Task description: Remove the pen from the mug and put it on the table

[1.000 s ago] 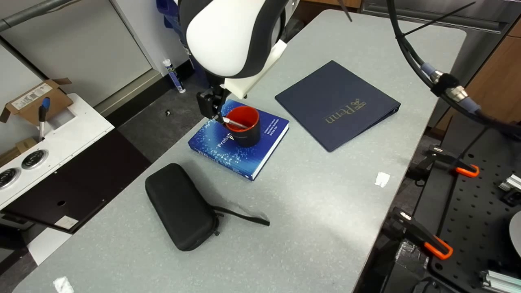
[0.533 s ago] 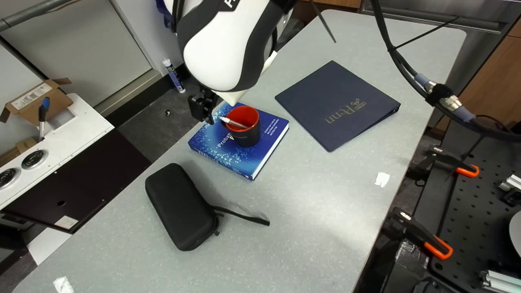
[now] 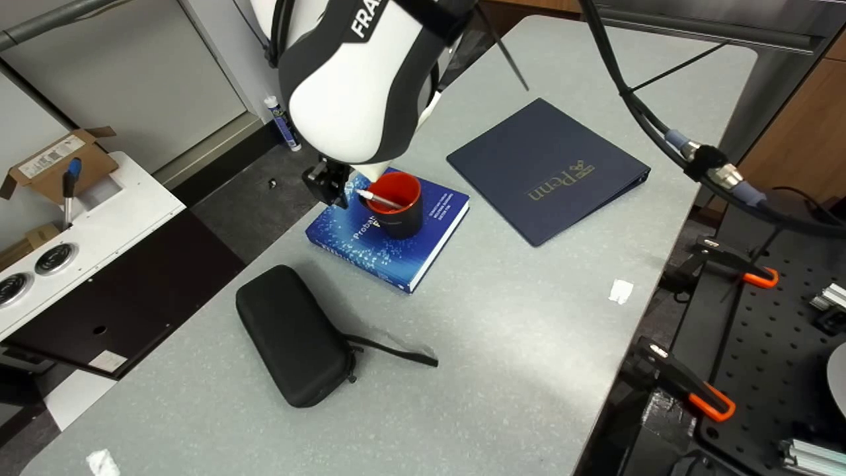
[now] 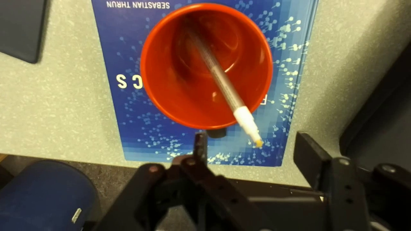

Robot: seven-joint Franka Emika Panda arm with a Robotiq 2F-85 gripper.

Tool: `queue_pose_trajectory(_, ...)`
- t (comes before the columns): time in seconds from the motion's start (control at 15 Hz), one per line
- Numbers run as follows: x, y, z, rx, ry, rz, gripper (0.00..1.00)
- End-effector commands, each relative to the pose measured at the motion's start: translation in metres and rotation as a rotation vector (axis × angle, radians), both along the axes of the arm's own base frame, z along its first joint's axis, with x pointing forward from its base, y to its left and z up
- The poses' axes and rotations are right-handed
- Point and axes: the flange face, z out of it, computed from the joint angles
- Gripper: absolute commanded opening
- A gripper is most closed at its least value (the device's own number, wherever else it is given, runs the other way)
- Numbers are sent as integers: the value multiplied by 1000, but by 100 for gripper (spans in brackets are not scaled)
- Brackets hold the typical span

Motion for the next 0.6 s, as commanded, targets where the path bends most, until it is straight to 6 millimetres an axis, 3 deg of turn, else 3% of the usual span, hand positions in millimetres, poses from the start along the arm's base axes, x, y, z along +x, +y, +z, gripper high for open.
queue_pose_trajectory(0.0, 8, -1, 0, -6, -23, 31, 42)
queue_pose_trajectory(0.33, 6, -4, 3, -2, -6, 34, 4)
queue_pose_trajectory(0.53, 6, -5, 8, -8, -12, 27, 0)
